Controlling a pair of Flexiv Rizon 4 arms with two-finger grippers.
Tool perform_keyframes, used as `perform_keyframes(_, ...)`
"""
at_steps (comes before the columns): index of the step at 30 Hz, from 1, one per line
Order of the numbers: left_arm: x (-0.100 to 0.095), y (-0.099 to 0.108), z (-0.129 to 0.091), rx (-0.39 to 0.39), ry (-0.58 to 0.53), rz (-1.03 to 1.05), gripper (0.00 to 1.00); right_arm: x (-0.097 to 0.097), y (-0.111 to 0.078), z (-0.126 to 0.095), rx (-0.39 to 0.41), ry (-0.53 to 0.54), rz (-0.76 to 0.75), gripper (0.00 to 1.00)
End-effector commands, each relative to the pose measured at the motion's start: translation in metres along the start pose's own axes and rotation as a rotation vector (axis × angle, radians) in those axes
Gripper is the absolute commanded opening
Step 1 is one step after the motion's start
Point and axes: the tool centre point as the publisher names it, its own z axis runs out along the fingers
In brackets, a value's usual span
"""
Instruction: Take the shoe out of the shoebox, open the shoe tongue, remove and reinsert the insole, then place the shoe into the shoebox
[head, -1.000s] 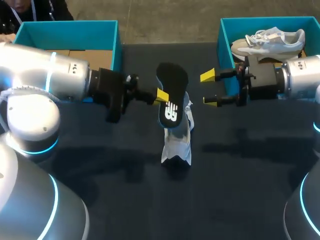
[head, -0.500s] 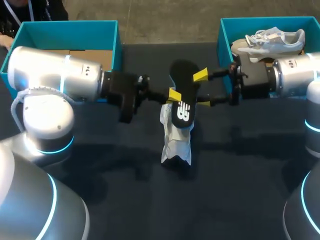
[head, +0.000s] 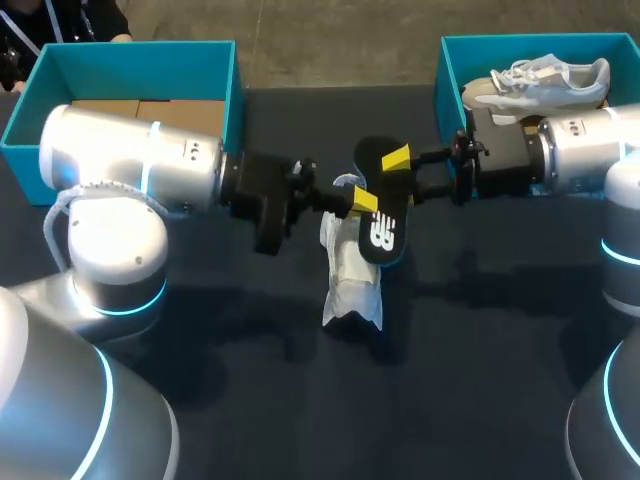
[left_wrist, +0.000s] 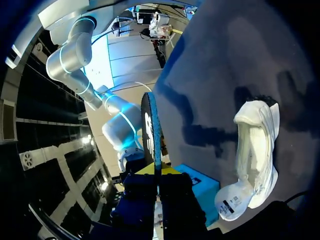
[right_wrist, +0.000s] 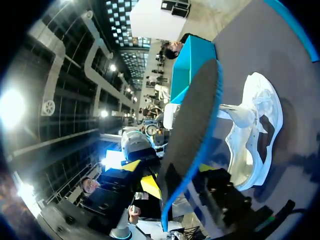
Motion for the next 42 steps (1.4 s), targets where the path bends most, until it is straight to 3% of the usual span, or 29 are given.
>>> perform_keyframes(1, 0.0021, -0.0054, 0.0043, 0.010, -0.003, 0.000, 0.00, -0.0017, 0.0047, 0.0019, 0.010, -0.003, 0.001, 0.49)
perform_keyframes(18, 0.0061, -0.0082, -0.0001, -0.016, -0.001, -0.035, 0.00, -0.0065, 0.0052, -0.0001, 0.018, -0.005, 0.012, 0.45)
perform_keyframes(25, 0.0076, -0.0092, 0.0033, -0.012, 0.000, -0.050, 0.00, -0.0072, 0.0072, 0.0021, 0.022, -0.002, 0.008, 0.30)
perform_keyframes(27, 0.0089, -0.0098, 0.0039, -0.012, 0.004, -0.055, 0.00, -0.0076, 0.0077, 0.0022, 0.022, -0.002, 0.007, 0.21)
perform_keyframes(32, 0.0108, -0.0088, 0.0037, -0.031, 0.009, -0.088, 0.00, -0.0070, 0.0091, 0.0034, 0.028, 0.000, 0.005, 0.19)
perform_keyframes(34, 0.0107, -0.0081, 0.0035, -0.032, 0.005, -0.098, 0.00, -0.0070, 0.0093, 0.0036, 0.028, 0.001, 0.004, 0.12)
perform_keyframes(35, 0.0107, -0.0080, 0.0035, -0.033, 0.006, -0.101, 0.00, -0.0071, 0.0097, 0.0037, 0.028, 0.001, 0.004, 0.00)
perform_keyframes(38, 0.0110, -0.0075, 0.0030, -0.038, 0.004, -0.120, 0.00, -0.0075, 0.0109, 0.0038, 0.030, -0.003, 0.001, 0.00)
perform_keyframes(39, 0.0112, -0.0074, 0.0023, -0.039, 0.006, -0.134, 0.04, -0.0080, 0.0115, 0.0040, 0.031, -0.003, 0.000, 0.00)
perform_keyframes(40, 0.0118, -0.0074, 0.0016, -0.042, 0.006, -0.141, 0.30, -0.0086, 0.0120, 0.0044, 0.032, -0.003, -0.001, 0.00)
perform_keyframes(42, 0.0119, -0.0077, 0.0006, -0.036, 0.014, -0.159, 0.57, -0.0104, 0.0128, 0.0055, 0.035, -0.003, 0.000, 0.00)
